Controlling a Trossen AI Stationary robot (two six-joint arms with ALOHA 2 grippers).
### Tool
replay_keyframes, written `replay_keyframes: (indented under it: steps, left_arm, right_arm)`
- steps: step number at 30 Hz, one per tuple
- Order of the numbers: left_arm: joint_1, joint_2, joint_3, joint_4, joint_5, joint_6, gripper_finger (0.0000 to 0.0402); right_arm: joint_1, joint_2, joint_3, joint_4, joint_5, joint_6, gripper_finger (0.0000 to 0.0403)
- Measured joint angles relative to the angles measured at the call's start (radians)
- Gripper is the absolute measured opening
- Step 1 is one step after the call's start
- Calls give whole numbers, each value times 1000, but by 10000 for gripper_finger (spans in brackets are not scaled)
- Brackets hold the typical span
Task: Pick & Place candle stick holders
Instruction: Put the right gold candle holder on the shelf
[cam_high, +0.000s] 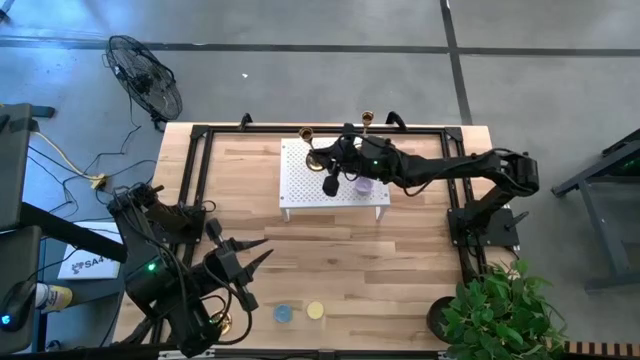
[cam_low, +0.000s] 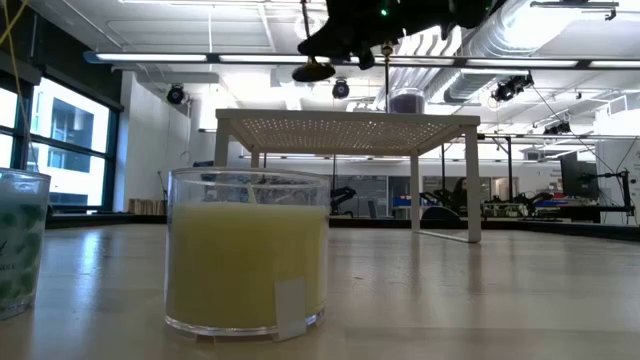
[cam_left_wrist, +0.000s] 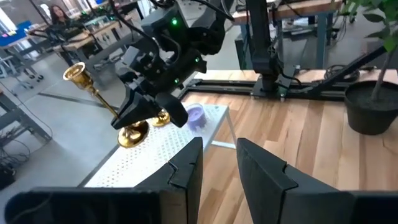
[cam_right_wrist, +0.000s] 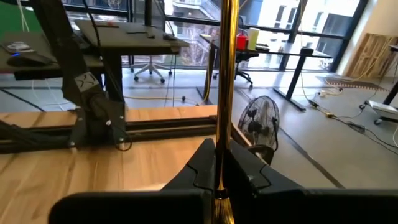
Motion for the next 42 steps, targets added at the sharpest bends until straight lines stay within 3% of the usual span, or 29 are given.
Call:
replay_keyframes:
  steps: [8,13,23,42]
  left_arm:
    - [1,0,0,0,8,-1,97]
    - [1,0,0,1,-8,-2,97]
    - [1,0,0,0,-20,-29,97]
    - [1,0,0,0,-12,-30,97]
  right_arm:
    - [-23,-99,-272,307,0,38,10]
    - [-56,-134,-338,333,-11,47,10]
    - [-91,-90,-352,380,-90,98,10]
    - [-18,-34,-356,422,-32,69,10]
